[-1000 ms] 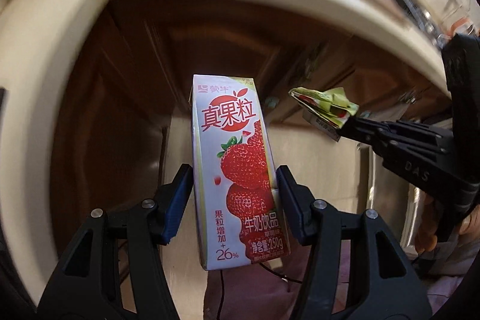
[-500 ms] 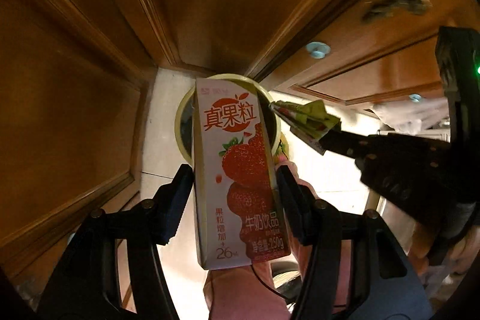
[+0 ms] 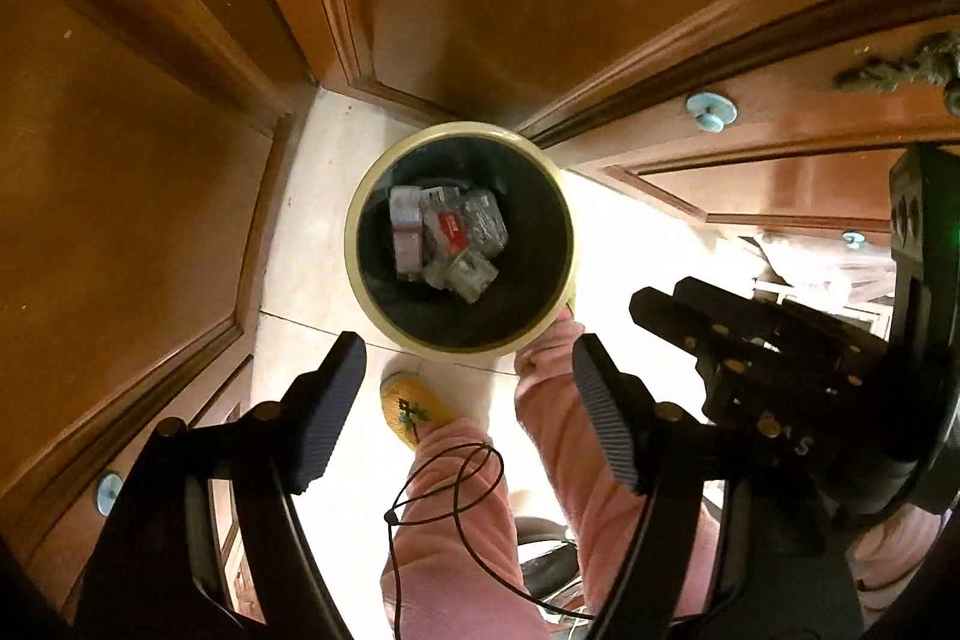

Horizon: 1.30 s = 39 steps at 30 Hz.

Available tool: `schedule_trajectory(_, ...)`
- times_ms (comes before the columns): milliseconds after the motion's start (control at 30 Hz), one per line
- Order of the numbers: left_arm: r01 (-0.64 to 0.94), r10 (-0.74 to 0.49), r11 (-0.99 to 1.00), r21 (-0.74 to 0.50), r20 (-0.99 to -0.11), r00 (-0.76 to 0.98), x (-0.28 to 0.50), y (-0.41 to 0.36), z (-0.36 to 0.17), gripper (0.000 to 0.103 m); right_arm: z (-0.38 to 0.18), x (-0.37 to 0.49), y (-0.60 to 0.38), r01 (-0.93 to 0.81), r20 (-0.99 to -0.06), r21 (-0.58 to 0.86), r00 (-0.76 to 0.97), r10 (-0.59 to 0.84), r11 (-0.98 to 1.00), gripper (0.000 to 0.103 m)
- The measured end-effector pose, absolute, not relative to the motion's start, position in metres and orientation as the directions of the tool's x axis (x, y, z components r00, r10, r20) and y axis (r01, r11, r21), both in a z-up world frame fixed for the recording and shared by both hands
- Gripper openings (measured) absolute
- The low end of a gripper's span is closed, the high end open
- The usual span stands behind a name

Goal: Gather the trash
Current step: 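Open both grippers to drop the drink box and wrapper into the bin, then raise both grippers back up to the counter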

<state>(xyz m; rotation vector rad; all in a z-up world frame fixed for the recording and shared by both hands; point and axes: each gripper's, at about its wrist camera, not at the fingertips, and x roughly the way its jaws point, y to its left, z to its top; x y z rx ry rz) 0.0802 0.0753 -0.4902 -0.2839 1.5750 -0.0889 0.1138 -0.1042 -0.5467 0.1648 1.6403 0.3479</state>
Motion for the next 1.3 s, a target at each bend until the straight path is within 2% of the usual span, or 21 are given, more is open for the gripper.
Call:
schedule_trajectory(267,-0.138,-0.222,0.964,-0.228,-0.973,0.054,0.080,0.080,-0.444,0.069,-0.508,0.112,-0.111,-0.128,-0.947,0.320,-0.082,0.311,0.939,0.038)
schedule_trajectory(567,-0.136,-0.224,0.961,-0.240,-0.967,0.118,0.067,0.084,-0.359,0.069,-0.436,0.107,-0.117,-0.143,-0.954,0.299,-0.048,0.295,0.943,0.038)
schedule_trajectory(733,-0.106,-0.229,0.962,-0.250,-0.957,0.181,0.059,0.086,-0.293,0.069,-0.380,0.103,-0.118,-0.171,-0.957,0.287,-0.011,0.289,0.943,0.038)
schedule_trajectory(967,-0.013,-0.189,0.979,-0.203,-0.933,0.307,0.052,0.089,-0.192,0.069,-0.288,0.095,-0.122,-0.195,-0.945,0.292,0.090,0.314,0.936,0.038)
schedule_trajectory(1167,0.047,-0.169,0.985,-0.167,-0.871,0.460,0.054,0.094,-0.114,0.069,-0.197,0.096,-0.128,-0.193,-0.912,0.273,0.260,0.317,0.942,0.045)
schedule_trajectory(1300,0.086,-0.178,0.984,-0.156,-0.823,0.539,0.060,0.095,-0.073,0.069,-0.153,0.096,-0.135,-0.187,-0.882,0.257,0.355,0.309,0.948,0.045)
